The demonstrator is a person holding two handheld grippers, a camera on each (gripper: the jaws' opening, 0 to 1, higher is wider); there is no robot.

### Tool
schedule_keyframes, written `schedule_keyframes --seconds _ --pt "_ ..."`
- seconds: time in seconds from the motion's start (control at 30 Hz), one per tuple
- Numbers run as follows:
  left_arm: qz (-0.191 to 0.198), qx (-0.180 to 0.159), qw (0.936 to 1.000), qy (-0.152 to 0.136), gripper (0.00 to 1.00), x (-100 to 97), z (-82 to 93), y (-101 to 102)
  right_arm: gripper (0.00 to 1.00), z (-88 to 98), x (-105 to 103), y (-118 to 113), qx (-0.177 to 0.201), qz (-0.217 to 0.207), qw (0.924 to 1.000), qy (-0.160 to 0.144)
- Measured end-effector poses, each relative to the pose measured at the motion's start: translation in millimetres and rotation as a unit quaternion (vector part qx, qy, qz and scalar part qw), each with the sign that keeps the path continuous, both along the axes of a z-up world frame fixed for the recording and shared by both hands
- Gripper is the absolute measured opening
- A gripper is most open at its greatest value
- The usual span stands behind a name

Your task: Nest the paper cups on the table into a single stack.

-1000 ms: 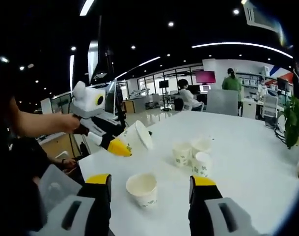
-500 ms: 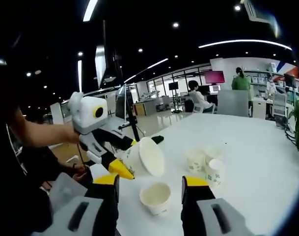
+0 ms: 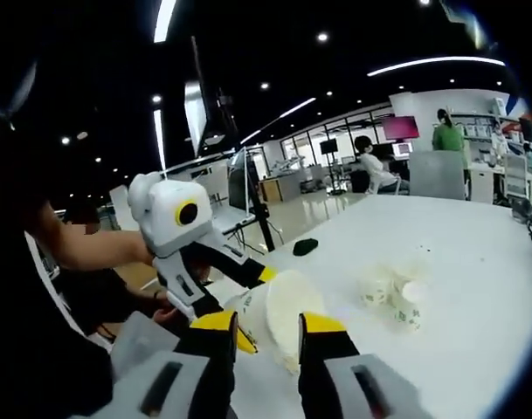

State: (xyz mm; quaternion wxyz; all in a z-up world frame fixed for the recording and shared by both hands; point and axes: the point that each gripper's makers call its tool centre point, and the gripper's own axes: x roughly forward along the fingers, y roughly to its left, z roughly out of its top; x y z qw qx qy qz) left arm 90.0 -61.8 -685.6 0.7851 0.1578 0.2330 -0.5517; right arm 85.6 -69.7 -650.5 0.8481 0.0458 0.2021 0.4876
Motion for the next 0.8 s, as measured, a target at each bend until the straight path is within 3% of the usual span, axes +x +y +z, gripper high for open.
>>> schedule_keyframes --seconds 0.6,0.8 --pt "-0.061 -0.012 0.9980 -0.011 0.38 -16.0 -2.4 -8 0.00 3.0 -14 11 0.029 0.052 0.9976 0.034" --pt "-0.067 -0.016 0.9975 -0.017 0.38 -16.2 -1.1 -10 0.00 6.9 -17 12 0.045 0.060 0.9959 0.051"
